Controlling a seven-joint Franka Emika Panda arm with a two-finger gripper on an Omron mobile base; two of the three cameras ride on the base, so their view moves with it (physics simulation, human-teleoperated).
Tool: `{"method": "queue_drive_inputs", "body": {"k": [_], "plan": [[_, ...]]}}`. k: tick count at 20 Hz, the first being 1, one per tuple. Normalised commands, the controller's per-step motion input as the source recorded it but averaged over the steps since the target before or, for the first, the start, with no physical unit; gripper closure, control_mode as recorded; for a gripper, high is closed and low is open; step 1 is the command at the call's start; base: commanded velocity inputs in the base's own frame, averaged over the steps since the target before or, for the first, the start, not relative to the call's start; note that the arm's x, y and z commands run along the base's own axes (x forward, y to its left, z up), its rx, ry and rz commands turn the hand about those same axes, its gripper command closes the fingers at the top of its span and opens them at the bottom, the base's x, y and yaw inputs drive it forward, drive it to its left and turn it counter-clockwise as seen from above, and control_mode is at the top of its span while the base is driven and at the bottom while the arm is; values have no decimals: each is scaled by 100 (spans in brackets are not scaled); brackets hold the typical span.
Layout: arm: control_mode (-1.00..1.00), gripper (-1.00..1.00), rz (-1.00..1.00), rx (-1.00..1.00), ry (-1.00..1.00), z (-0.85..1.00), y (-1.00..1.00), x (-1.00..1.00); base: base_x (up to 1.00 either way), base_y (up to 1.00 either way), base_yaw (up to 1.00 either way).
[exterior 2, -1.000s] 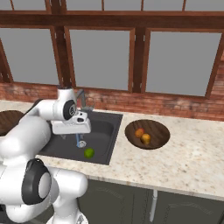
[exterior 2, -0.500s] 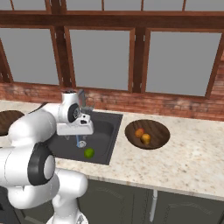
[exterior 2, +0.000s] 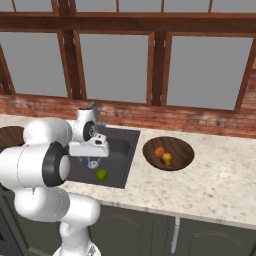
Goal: Pick the mangos from the sink and place them in one bowl. Place the lime in the other bowl. Then turn off the sink faucet.
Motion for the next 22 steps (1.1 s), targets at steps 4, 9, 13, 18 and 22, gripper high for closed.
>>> {"method": "queue_drive_inputs", "body": {"k": [4, 9, 13, 18, 22], "plan": [[-100, -100, -11, 0, 4, -15, 0, 12, 0, 0, 0], [-100, -100, -13, 0, 3, -12, 0, 11, 0, 0, 0], [-100, -100, -10, 0, 3, -19, 0, 11, 0, 0, 0], [-100, -100, -1, 0, 4, -32, 0, 11, 0, 0, 0], [-100, -100, 0, 0, 0, -22, 0, 10, 0, 0, 0]]}}
